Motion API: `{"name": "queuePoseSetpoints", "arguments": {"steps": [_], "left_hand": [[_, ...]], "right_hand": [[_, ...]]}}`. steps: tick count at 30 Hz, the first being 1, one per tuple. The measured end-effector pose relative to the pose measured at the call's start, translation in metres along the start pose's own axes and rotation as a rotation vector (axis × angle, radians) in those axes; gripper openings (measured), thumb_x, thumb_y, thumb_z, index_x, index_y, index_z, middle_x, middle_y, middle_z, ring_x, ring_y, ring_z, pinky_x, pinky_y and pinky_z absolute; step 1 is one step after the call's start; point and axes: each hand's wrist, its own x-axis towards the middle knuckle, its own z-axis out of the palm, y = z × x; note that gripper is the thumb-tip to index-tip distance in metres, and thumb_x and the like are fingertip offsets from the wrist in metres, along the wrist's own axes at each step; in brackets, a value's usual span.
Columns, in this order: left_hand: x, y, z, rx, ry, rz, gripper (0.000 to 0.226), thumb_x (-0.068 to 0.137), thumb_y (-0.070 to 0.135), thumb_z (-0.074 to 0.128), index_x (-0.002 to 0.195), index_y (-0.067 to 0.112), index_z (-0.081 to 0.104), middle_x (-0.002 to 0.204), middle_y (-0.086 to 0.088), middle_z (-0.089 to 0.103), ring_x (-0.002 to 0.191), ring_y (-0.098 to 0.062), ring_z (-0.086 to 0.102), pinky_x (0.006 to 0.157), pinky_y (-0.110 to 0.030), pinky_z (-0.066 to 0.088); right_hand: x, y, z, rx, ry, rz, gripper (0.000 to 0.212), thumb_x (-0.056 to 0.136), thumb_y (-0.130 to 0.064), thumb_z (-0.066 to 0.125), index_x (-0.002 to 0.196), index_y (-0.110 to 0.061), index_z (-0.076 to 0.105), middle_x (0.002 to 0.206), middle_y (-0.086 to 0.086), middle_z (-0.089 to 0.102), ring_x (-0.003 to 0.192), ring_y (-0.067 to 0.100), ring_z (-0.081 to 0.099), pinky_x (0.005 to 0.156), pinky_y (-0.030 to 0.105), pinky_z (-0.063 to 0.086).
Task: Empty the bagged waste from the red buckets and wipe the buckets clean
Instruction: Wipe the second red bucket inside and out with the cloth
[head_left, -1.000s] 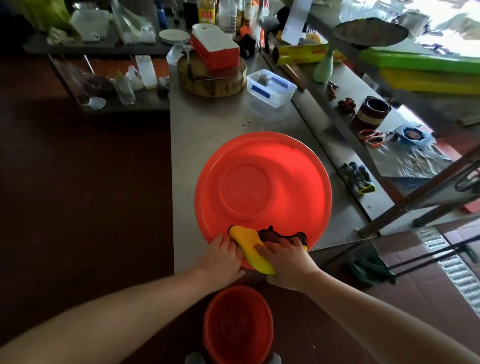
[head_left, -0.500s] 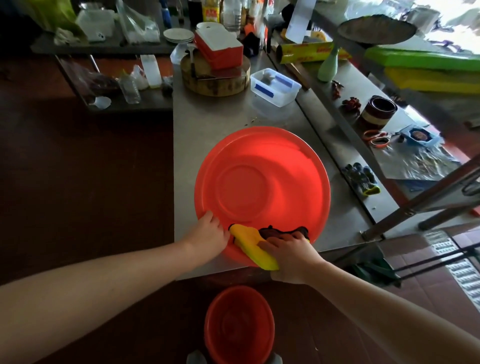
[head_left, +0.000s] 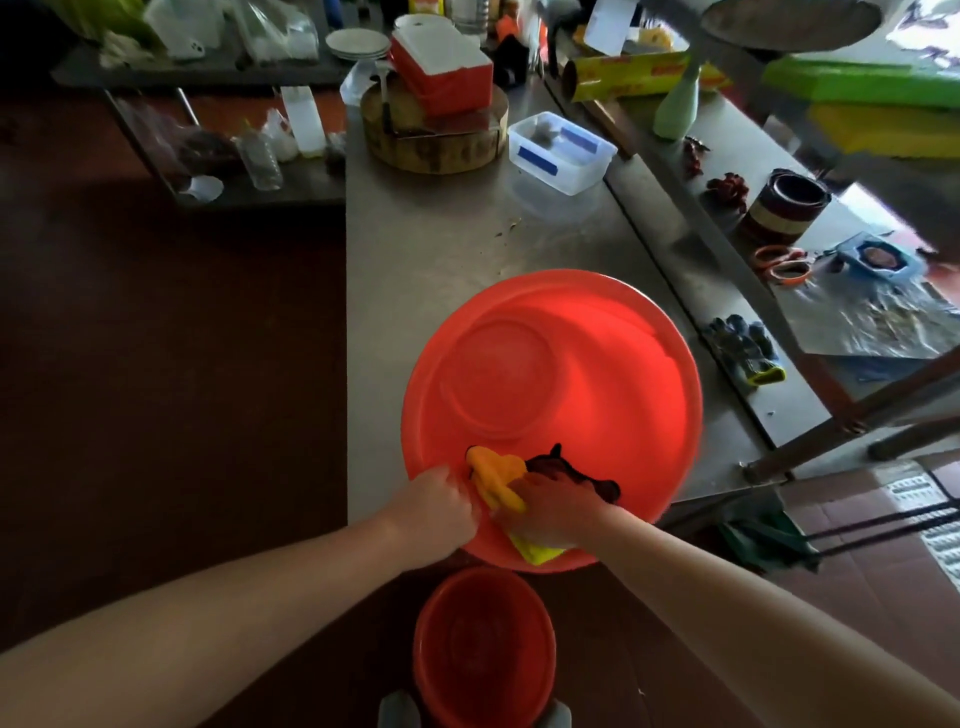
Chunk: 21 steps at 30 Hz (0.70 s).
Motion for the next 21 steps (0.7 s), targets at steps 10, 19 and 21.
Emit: {"name": "queuePoseSetpoints", "arguments": {"steps": [10,19,21], "left_hand": [[-0.015,0.009,0.042,-0.035,-0.025,0.201,0.07,0.089,0.068,0.053,0.115,0.004,0.067,0.1,-0.016,0.072,0.088,-0.033,0.07,0.085,-0.044,0.055],[-0.014,0.015,0.042,0.029,0.039,0.171,0.066,0.093,0.065,0.04,0.097,0.008,0.074,0.088,-0.012,0.074,0.08,-0.029,0.072,0.083,-0.039,0.056],[-0.014,0.014,0.038,0.045,0.025,0.17,0.052,0.092,0.058,0.05,0.092,0.012,0.075,0.084,-0.009,0.074,0.076,-0.027,0.071,0.081,-0.038,0.056]], "right_hand": [[0.074,0.028,0.011,-0.141,0.175,0.009,0.06,0.098,-0.054,0.047,0.154,-0.037,0.032,0.164,0.0,0.027,0.152,0.037,0.017,0.12,0.058,0.012],[0.094,0.041,0.009,-0.314,0.153,0.184,0.06,0.098,-0.056,0.04,0.154,-0.034,0.035,0.162,0.014,0.027,0.149,0.049,0.012,0.122,0.06,0.003],[0.084,0.024,0.022,-0.149,0.121,0.189,0.065,0.097,-0.06,0.042,0.155,-0.035,0.029,0.159,0.009,0.033,0.148,0.045,0.019,0.121,0.057,0.009]]}}
